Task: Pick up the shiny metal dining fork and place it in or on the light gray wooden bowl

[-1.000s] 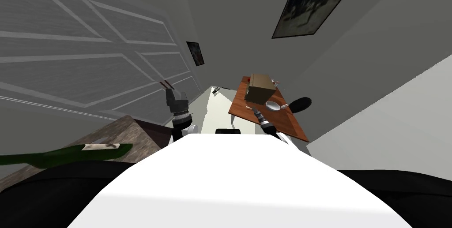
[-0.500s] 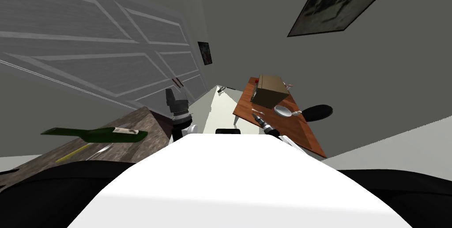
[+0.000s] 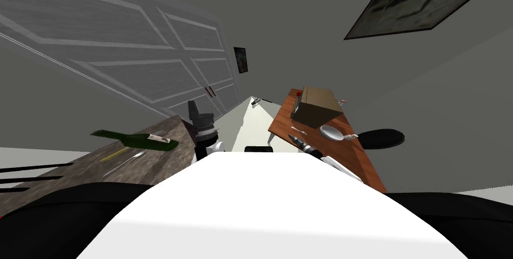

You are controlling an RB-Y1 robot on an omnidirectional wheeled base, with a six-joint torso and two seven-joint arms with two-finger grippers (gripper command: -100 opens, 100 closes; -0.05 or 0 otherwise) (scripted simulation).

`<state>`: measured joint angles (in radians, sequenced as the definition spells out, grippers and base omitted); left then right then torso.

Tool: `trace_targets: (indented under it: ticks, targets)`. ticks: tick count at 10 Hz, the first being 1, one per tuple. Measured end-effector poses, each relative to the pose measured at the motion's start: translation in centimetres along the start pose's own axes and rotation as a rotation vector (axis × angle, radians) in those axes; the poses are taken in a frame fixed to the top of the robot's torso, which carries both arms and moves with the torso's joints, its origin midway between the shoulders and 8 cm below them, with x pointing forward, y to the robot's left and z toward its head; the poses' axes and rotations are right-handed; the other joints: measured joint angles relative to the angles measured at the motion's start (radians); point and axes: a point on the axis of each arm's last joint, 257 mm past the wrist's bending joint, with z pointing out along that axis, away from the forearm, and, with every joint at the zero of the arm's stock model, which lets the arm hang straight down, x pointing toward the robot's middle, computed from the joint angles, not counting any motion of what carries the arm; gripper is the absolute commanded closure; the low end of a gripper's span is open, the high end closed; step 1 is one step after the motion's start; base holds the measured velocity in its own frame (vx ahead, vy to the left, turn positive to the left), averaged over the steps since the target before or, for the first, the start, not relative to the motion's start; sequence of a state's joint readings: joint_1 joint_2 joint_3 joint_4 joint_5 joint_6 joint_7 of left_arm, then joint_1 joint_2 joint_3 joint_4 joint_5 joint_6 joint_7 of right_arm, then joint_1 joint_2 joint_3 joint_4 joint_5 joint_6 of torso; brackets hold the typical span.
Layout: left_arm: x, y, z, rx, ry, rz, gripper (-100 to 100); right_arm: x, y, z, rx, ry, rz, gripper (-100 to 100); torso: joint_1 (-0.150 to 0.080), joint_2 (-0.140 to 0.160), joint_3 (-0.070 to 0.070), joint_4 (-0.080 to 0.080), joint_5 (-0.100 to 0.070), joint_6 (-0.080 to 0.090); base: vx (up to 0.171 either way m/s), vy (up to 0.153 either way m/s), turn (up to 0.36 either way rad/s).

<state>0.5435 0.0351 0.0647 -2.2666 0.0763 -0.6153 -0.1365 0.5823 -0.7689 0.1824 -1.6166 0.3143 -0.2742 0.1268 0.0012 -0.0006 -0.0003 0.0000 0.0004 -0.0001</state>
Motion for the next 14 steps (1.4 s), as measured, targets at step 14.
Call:
trace_targets:
  ticks: [14]
  targets:
    - [0.0,0.0,0.0,0.0,0.0,0.0,0,7.5,-16.9,-10.6,0.247,0.412,-0.393,-100,-0.001,0.0,0.0,0.0,0.0,0.0,0.039,0.007,0.179]
